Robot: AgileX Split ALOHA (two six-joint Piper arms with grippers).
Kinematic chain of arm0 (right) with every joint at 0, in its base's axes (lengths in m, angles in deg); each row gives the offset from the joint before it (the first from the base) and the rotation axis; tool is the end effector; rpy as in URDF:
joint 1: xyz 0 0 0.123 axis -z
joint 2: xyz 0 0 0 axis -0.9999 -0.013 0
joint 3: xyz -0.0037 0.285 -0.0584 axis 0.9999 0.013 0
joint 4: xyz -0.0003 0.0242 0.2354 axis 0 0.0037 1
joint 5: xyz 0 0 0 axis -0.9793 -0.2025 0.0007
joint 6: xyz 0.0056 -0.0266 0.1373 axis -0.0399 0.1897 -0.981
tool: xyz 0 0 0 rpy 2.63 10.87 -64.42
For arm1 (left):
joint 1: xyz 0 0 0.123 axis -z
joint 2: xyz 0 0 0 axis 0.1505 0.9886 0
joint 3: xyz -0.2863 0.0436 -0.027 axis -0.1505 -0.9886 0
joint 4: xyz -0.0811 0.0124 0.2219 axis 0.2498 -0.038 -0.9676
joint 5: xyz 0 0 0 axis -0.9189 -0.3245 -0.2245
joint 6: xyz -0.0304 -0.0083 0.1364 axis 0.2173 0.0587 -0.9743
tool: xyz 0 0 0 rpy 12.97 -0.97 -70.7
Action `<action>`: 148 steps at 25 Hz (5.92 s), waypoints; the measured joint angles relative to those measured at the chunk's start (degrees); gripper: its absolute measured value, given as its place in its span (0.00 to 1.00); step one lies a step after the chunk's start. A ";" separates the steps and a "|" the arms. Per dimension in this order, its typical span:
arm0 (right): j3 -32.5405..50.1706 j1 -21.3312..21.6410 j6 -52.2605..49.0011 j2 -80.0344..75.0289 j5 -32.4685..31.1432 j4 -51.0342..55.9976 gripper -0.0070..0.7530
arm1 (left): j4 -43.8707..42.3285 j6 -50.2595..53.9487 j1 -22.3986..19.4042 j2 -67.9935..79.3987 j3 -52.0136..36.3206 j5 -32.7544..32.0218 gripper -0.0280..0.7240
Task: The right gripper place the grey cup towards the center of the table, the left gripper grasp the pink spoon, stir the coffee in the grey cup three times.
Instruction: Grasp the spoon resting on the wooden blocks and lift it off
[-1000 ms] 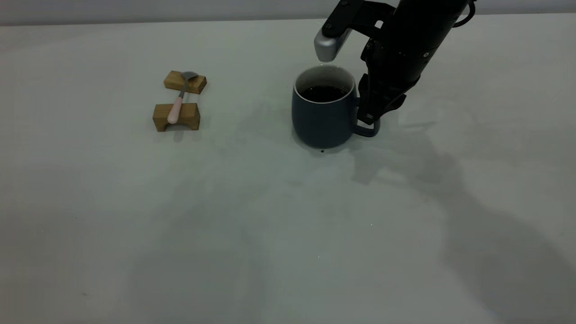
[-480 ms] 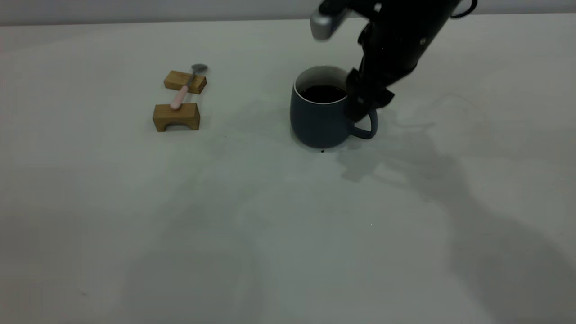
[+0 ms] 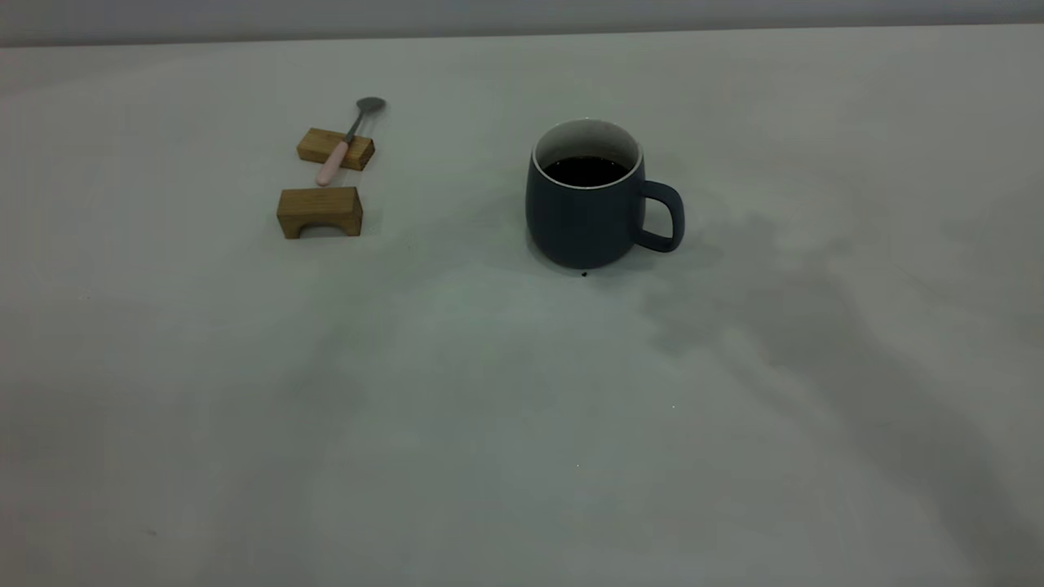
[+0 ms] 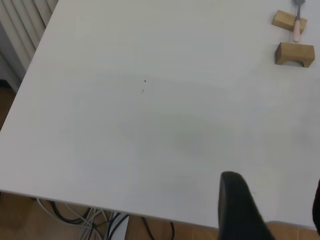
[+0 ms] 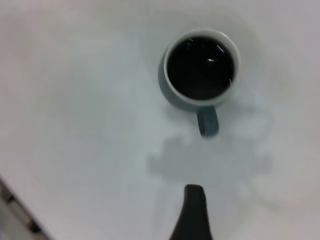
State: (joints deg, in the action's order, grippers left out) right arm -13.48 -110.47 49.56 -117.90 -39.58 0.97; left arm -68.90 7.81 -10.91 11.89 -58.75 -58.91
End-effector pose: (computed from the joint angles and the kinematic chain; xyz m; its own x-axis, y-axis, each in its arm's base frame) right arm 0.3415 0.1567 0.2423 -0.5409 -0.7127 -0.4467 -0.7705 0.6328 -0.0765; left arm 0.0125 0.0143 0.2361 -0.4963 -0.1076 -0.8614 -0.1681 0.9854 -0.0262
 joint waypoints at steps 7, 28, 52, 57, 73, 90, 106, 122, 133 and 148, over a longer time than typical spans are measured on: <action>0.36 0.00 -21.44 16.77 -18.74 -9.02 0.94 | 0.00 0.00 0.00 0.00 0.00 0.00 0.62; 46.59 11.16 -32.88 83.44 -14.21 -12.74 0.91 | 0.00 0.00 0.00 0.00 0.00 0.00 0.62; 52.63 15.42 -33.24 97.59 -13.66 -12.65 0.69 | 0.00 0.00 0.00 0.00 0.00 0.00 0.62; 52.63 15.42 -33.24 97.59 -13.66 -12.65 0.56 | 0.00 0.00 0.00 0.00 0.00 0.00 0.62; 52.63 15.42 -33.24 97.59 -13.66 -12.65 0.30 | 0.00 -0.05 0.00 2.03 0.80 0.56 0.62; 52.63 15.42 -33.24 97.59 -13.66 -12.65 0.32 | 0.77 0.18 0.00 62.02 18.04 24.55 0.91; 52.63 15.42 -33.24 97.59 -13.66 -12.65 0.32 | 2.40 -0.67 10.78 111.86 46.83 29.84 0.92; 52.63 15.42 -33.24 97.59 -13.66 -12.65 0.32 | 3.94 -0.04 14.88 142.02 71.92 30.26 0.90; 52.63 15.42 -33.24 97.59 -13.66 -12.65 0.32 | 5.48 -0.04 14.88 147.37 75.47 32.05 0.86; 52.63 15.42 -33.24 97.59 -13.66 -12.65 0.32 | 6.23 -0.09 14.88 149.15 77.42 30.70 0.26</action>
State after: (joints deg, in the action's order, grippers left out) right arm 39.15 -95.05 16.33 -20.31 -53.24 -11.68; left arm -62.67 7.71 3.97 161.04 18.68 -28.21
